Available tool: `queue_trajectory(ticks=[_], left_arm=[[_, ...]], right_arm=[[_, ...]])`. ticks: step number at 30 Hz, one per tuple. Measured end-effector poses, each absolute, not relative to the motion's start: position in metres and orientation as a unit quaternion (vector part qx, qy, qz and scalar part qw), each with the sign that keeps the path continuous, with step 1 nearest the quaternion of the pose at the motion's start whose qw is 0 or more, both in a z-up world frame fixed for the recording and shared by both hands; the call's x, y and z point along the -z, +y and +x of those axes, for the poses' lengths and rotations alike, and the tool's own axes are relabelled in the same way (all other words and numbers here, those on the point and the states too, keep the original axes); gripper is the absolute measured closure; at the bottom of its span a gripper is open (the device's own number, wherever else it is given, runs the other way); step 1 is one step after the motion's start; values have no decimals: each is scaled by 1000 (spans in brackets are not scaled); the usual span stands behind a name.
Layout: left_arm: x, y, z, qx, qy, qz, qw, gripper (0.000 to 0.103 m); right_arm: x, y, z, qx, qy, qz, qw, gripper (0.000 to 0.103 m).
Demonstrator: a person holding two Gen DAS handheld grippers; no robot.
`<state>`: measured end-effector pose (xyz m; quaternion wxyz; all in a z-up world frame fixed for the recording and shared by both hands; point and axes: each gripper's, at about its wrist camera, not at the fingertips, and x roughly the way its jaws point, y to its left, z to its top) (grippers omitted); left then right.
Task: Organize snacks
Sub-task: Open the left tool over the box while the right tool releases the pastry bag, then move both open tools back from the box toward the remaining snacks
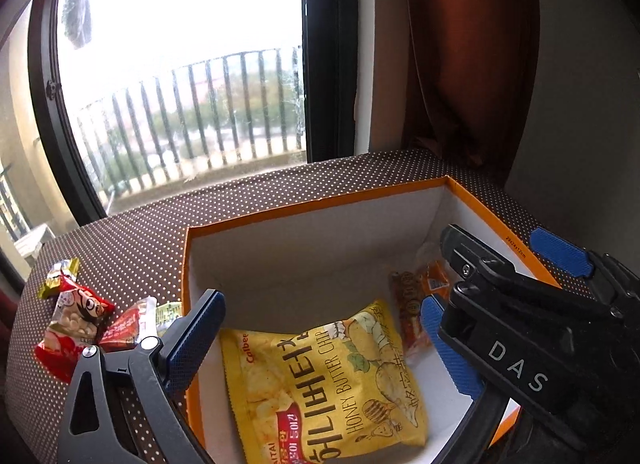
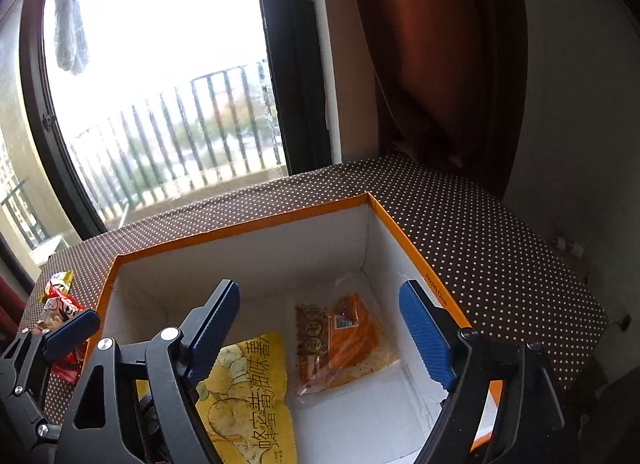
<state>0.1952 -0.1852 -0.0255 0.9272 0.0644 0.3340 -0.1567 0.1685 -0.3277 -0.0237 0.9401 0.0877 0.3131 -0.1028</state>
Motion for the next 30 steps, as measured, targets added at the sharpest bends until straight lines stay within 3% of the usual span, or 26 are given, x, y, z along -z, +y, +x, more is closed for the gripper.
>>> queue_trajectory(ticks=[4,30], left_arm=[[19,-178,185,164,318,59,932,1],[8,-76,91,128,249,29,960,1]], right_arm=[[13,-319,157,112,296,80,945,10],[-4,-210,81,66,241,50,967,7]])
